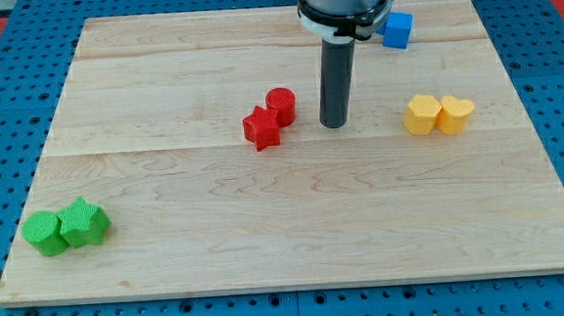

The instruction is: Point your arm to the right of the yellow blocks

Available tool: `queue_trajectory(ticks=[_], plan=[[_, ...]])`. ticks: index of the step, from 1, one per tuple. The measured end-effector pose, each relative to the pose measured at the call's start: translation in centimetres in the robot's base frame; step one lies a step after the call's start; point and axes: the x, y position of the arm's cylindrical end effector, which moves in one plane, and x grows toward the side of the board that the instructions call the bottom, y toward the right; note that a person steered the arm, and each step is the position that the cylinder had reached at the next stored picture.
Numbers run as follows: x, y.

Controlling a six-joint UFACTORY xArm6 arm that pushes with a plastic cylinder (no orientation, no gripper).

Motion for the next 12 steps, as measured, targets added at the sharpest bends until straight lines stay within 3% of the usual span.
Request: queue_trajectory(ticks=[1, 3, 4, 8, 12], plan=[[0.0, 0.0], [7.2, 0.4], [7.8, 4.6], [6.8, 13.0], [6.8, 17.3]])
